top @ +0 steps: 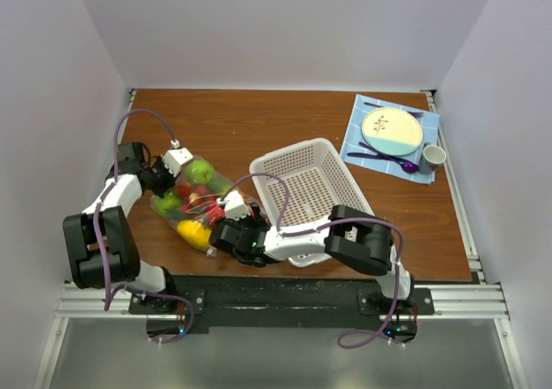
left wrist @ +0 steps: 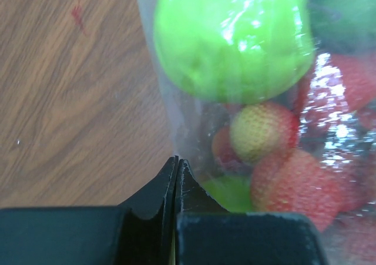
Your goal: Open the zip-top bag and remove the fake food
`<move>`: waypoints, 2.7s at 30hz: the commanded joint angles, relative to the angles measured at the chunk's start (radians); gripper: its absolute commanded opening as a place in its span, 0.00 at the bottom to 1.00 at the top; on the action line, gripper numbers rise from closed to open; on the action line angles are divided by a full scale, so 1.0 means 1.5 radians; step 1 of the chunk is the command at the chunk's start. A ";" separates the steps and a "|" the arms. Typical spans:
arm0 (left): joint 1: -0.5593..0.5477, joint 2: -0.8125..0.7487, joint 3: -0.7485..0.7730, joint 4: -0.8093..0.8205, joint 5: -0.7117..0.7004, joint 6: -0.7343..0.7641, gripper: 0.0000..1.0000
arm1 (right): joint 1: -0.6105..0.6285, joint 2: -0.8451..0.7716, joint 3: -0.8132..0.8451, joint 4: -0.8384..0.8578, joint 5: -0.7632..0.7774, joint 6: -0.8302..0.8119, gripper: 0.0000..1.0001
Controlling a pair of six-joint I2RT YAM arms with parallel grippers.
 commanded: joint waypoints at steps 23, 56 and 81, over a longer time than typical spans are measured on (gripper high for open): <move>0.088 -0.125 -0.067 -0.003 -0.045 -0.004 0.00 | -0.021 -0.444 -0.097 -0.260 0.090 0.188 0.42; 0.096 -0.225 -0.142 -0.046 -0.092 -0.003 0.00 | 0.151 -0.225 0.007 -0.248 0.013 0.073 0.00; 0.095 -0.171 -0.153 0.013 -0.108 0.008 0.00 | 0.055 -0.059 -0.016 0.216 -0.046 -0.145 0.87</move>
